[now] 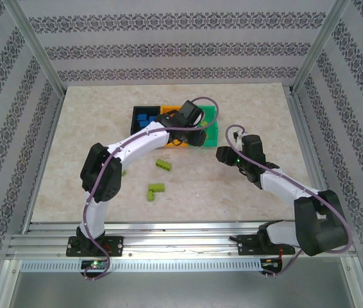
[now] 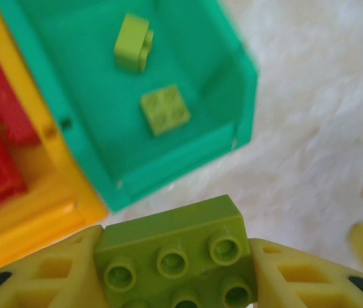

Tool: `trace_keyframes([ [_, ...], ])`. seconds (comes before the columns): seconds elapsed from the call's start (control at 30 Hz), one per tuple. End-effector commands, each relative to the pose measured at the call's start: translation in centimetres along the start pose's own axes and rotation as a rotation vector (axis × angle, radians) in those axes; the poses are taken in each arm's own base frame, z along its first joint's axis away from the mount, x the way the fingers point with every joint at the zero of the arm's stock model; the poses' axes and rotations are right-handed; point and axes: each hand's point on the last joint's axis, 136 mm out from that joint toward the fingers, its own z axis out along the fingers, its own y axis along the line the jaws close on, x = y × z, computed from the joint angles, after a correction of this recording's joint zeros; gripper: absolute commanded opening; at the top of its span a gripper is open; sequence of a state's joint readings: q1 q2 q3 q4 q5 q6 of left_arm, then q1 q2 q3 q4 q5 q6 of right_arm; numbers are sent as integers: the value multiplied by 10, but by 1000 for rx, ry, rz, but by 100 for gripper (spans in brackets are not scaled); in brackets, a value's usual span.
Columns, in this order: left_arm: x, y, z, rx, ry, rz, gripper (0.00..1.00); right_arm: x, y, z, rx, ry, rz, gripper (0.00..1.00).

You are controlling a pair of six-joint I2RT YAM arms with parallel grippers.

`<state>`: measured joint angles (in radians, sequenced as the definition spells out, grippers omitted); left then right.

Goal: Sort the legos into containers by color
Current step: Pick up the lego from the center of the table, then place the lego in the container.

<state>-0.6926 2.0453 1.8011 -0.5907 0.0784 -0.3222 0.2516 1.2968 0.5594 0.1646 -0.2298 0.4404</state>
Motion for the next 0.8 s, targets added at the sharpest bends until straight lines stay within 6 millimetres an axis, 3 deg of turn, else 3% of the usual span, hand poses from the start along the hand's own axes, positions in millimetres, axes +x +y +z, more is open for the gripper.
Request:
trace_keyframes([
  [0.0, -18, -15, 16, 31, -22, 9, 43, -3, 1, -2, -2, -29, -8, 51],
  [0.17, -39, -15, 38, 12, -42, 22, 44, -4, 0, -1, 2, -28, -5, 51],
  [0.33, -54, -6, 51, -35, -34, 14, 53, -4, 0, -1, 1, -29, -7, 51],
  [0.43, -55, -9, 48, -21, -28, 25, 61, -4, 0, -1, -2, -28, -3, 50],
  [0.5, -53, -7, 45, -32, -18, 31, 76, -3, 1, 0, -8, -25, -1, 51],
  [0.53, -51, -5, 42, -40, -11, 33, 79, -3, 1, 0, -9, -23, -1, 51],
  [0.77, -34, 3, 18, -51, -31, 41, 83, -2, 3, 3, -17, -16, 3, 51],
])
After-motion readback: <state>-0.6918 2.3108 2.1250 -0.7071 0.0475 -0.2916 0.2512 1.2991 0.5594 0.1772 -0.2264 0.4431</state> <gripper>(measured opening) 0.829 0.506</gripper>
